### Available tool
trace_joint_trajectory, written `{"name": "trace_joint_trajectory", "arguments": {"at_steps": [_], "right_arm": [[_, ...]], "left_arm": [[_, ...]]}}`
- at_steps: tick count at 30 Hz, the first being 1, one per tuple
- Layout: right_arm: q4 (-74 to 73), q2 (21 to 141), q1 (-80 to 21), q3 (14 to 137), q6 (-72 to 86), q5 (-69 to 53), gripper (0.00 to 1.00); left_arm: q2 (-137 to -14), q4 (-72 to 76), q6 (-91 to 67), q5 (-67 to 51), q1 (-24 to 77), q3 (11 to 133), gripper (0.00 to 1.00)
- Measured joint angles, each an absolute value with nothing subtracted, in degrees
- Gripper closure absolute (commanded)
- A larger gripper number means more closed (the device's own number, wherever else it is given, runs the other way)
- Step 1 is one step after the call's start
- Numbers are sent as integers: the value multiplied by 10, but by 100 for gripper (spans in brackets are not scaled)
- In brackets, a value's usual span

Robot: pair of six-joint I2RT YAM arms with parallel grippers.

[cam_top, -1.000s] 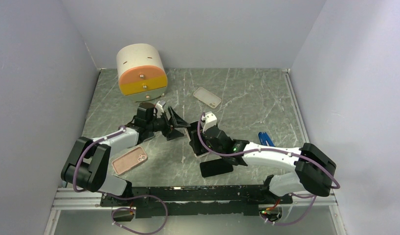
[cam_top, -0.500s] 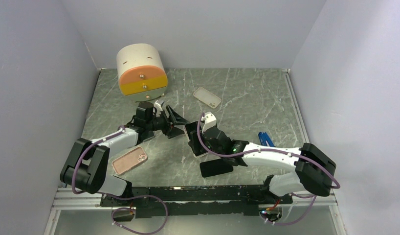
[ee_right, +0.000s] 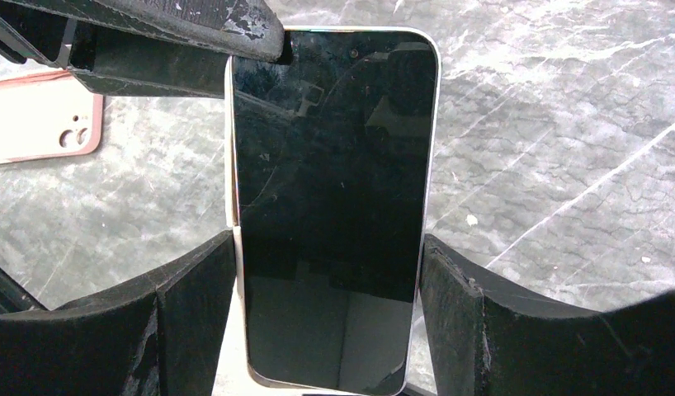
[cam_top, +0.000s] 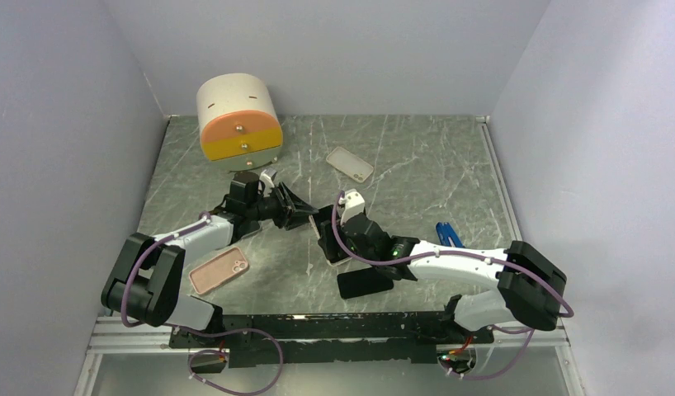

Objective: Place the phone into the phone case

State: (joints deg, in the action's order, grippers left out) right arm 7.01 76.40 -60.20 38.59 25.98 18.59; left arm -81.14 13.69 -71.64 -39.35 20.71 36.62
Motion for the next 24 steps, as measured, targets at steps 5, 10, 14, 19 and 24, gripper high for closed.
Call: {"name": "trace_joint_trajectory", "arguments": {"at_steps": [5,10,14,19,24], "right_arm": [[70,765,-602,386,260,189,57],[71,765,-602,386,260,191,58],[74,766,-602,386,261,193,59],[77,769,-602,386,261,199,59],[82,769,-602,386,261,209,60]], "left_arm": [[-811,135,-713,-393,207,366,68],[-811,135,-705,-392,207,366,71],[-811,136,-701,-392,207,366,54],[-803,135,-695,-400,208,366,40],[-790,146,-695,-408,210,363,40]]}}
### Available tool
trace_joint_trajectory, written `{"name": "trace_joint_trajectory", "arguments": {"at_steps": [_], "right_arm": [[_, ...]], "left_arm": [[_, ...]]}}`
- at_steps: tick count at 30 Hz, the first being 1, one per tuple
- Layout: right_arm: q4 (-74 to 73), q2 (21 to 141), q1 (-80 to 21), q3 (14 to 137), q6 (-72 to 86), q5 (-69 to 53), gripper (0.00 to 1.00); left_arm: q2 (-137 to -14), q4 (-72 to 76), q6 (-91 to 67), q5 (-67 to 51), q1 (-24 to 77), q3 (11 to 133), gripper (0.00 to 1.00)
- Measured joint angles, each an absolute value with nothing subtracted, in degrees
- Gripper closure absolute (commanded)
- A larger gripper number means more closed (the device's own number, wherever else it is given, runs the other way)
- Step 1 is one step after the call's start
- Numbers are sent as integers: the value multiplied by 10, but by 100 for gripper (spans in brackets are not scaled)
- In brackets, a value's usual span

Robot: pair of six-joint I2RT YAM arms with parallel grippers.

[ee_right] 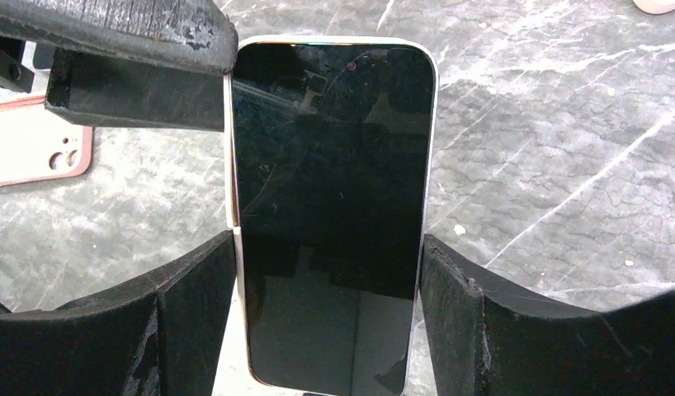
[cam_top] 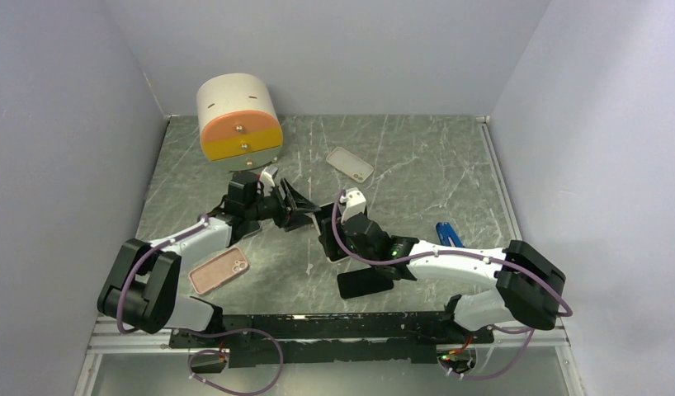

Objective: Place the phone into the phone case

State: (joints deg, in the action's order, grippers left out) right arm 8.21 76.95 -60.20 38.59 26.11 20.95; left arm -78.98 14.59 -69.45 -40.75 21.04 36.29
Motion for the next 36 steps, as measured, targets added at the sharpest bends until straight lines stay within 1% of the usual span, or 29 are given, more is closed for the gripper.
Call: {"name": "trace_joint_trajectory", "arguments": {"at_steps": [6,9,12,15,17,19,22,23,28,29,36], "right_arm": [[87,769,-602,386,261,219,60],[91,769,-602,386,261,220,60],[95,769,-602,386,261,220,60],[97,769,-602,386,260,220,60],[100,769,-602,386,260,222,58],[104,768,-601,386,259,223,55],[108,768,-600,386,258,223,48],[108,767,-600,387,256,222,43],[105,737,-600,386,242,220,15],[103,727,-600,386,239,217,12],[94,622,-562,384,240,131,9]], "left_arm": [[-792,159,-694,-410,222,360,44],[-802,169,-695,-413,228,360,50],[-813,175,-694,-414,233,360,60],[-816,177,-691,-413,237,360,75],[-816,178,-681,-408,237,360,81],[-816,183,-674,-401,236,357,88],[-814,195,-661,-396,236,351,95],[-812,199,-656,-396,236,349,97],[-780,203,-625,-398,237,349,98],[-769,204,-618,-399,238,349,97],[-719,185,-535,-408,243,354,98]]}}
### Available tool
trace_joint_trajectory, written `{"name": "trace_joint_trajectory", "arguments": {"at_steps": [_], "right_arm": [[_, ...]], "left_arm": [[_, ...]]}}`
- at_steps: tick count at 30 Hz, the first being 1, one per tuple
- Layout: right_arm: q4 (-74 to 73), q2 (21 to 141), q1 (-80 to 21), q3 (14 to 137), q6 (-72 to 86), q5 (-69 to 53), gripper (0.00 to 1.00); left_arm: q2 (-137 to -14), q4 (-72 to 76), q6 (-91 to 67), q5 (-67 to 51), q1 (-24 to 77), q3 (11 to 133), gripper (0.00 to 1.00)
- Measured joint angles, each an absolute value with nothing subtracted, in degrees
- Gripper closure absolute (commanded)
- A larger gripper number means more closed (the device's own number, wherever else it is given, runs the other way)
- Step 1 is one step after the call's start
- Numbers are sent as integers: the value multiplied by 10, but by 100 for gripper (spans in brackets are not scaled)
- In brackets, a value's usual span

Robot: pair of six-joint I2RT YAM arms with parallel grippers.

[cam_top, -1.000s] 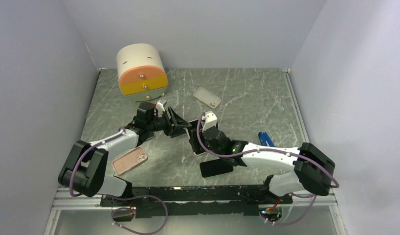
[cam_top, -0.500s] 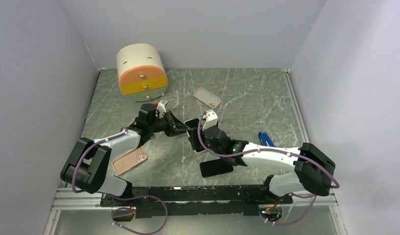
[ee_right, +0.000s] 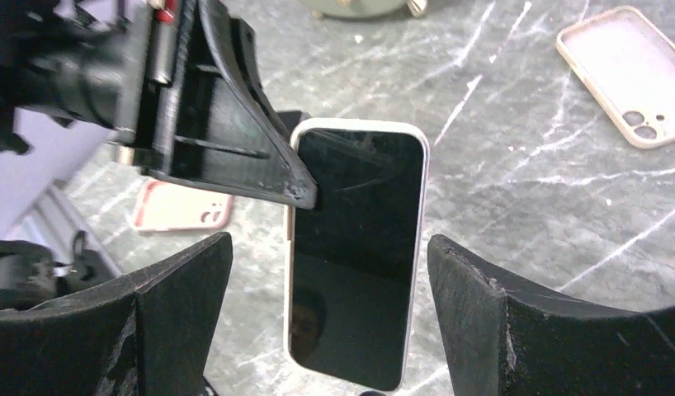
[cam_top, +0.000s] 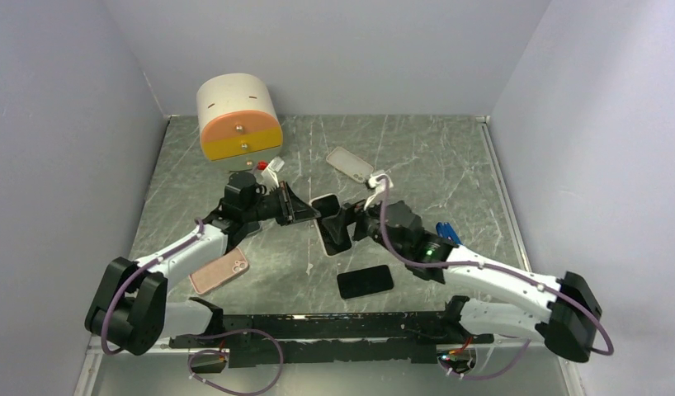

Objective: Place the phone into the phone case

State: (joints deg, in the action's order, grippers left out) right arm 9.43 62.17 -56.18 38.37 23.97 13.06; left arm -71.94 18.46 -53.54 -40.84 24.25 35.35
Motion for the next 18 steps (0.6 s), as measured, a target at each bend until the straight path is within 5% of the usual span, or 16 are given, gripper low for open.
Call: {"name": "trace_joint_trajectory", "arguments": {"at_steps": [4,11,18], "right_arm": [[100,566,-520,366,256,62,13],[129,532,-389,312,322,-136,39],[191,533,-329,303,380,-298,40]], "left_arm": [[-719,154,-498,-415,243,361,97],[-696,181,-463,-479,243,359,97],[-676,262,-462,-578,243,358,98]]}}
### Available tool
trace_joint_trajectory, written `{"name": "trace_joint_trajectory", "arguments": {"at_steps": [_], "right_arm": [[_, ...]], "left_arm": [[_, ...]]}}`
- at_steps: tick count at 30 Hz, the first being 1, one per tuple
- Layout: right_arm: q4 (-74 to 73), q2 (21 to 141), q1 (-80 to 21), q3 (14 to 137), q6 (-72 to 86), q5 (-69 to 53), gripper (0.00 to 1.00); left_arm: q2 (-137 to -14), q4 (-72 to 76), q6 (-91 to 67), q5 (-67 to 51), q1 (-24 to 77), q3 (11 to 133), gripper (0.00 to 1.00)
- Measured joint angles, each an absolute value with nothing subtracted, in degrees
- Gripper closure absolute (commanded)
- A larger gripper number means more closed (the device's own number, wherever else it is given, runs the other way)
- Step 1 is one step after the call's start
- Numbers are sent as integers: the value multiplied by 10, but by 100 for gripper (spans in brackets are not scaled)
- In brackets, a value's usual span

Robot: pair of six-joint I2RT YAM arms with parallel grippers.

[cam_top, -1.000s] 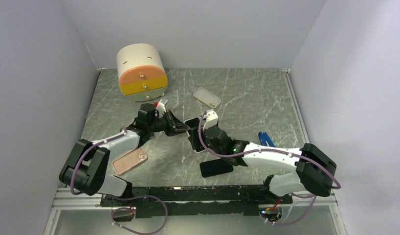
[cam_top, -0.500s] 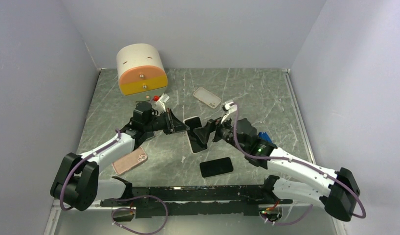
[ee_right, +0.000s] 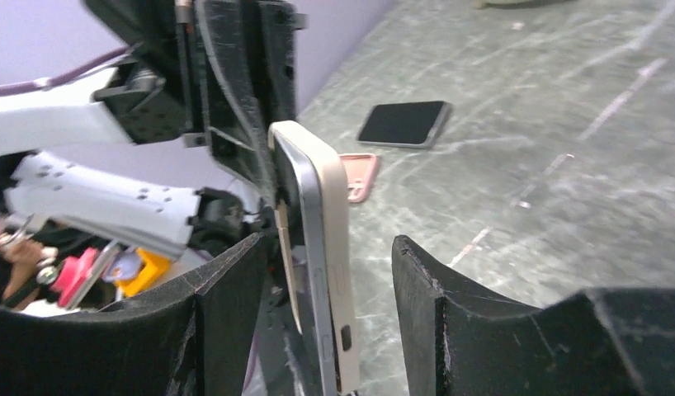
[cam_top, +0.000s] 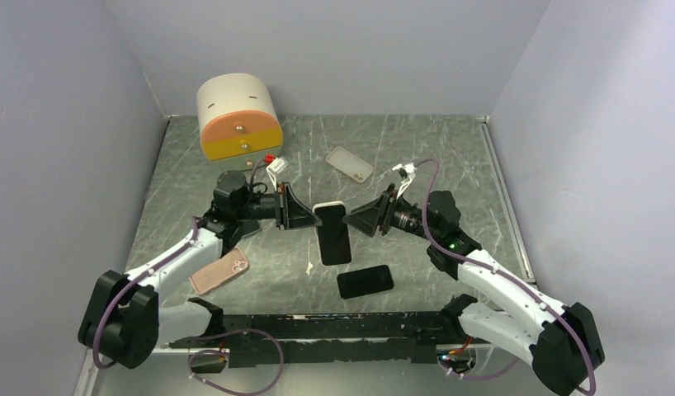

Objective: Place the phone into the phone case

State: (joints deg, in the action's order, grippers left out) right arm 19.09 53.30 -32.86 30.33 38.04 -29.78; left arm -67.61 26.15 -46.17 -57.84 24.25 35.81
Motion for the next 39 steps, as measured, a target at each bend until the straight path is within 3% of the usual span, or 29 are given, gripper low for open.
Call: {"name": "trace_joint_trajectory", "arguments": {"at_steps": [7,14,23,24,29,34,39], "right_arm": [[288,556,-325,303,437,-400,42],[346,578,-325,303,475,-443,53],[361,583,-324,296,486,-456,99],[360,584,-324,295,485,-455,100],[344,586,-322,290,479,-441,96],[335,595,-322,290,482,-435,61],[340,606,-323,290,485,-441,45]], "left_arm": [[-671,296,-470,-633,243,358,97],[-661,327,-481,-652,244,358,98],[-661,289,-461,-655,244,363,97],[-661,278,-454,-655,244,365,97],[-661,193,-416,-637,247,387,97],[-661,147,-396,-622,248,397,98],[-661,150,-411,-596,248,394,97]]}}
